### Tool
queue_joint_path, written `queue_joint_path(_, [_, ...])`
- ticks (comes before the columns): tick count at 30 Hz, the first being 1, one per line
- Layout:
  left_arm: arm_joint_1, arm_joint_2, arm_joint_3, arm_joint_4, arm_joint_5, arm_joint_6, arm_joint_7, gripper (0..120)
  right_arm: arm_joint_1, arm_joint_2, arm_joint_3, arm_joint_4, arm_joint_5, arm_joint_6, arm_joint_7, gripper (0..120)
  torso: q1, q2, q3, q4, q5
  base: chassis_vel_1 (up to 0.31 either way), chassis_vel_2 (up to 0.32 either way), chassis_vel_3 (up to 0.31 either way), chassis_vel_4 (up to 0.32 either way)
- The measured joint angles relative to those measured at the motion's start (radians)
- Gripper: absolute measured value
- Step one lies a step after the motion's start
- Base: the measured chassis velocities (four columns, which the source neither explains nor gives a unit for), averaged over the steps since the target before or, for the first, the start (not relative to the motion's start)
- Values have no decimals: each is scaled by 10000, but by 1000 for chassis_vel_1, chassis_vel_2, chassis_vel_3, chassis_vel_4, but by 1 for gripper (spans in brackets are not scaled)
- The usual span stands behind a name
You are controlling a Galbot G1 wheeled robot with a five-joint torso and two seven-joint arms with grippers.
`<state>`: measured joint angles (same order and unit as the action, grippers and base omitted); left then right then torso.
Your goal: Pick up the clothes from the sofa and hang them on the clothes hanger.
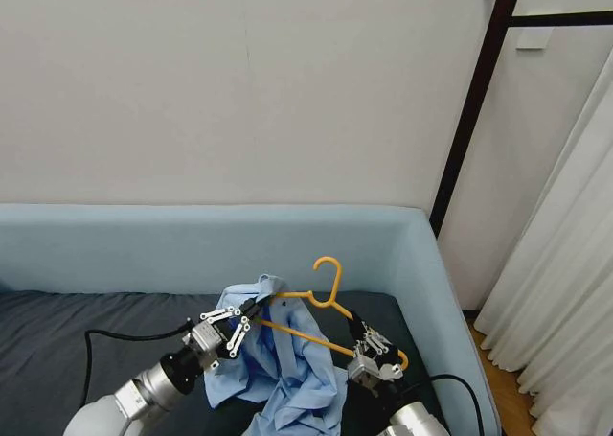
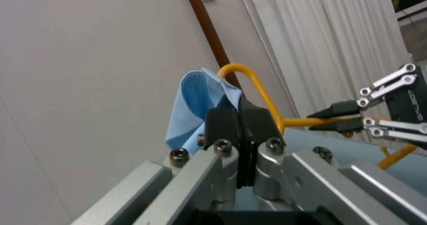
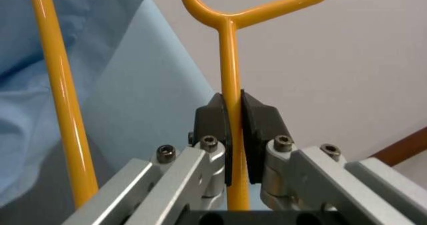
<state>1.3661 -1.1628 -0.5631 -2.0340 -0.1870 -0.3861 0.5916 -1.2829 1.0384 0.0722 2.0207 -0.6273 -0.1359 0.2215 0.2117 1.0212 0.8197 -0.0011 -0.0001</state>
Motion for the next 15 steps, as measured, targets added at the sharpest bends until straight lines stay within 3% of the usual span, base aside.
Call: queue_joint_path(15, [-761,346,-513,129,-560,158,-919,0,-1054,-784,621,428,-275,-273,160,4,1,0,0,-1,0,0,0,0,0])
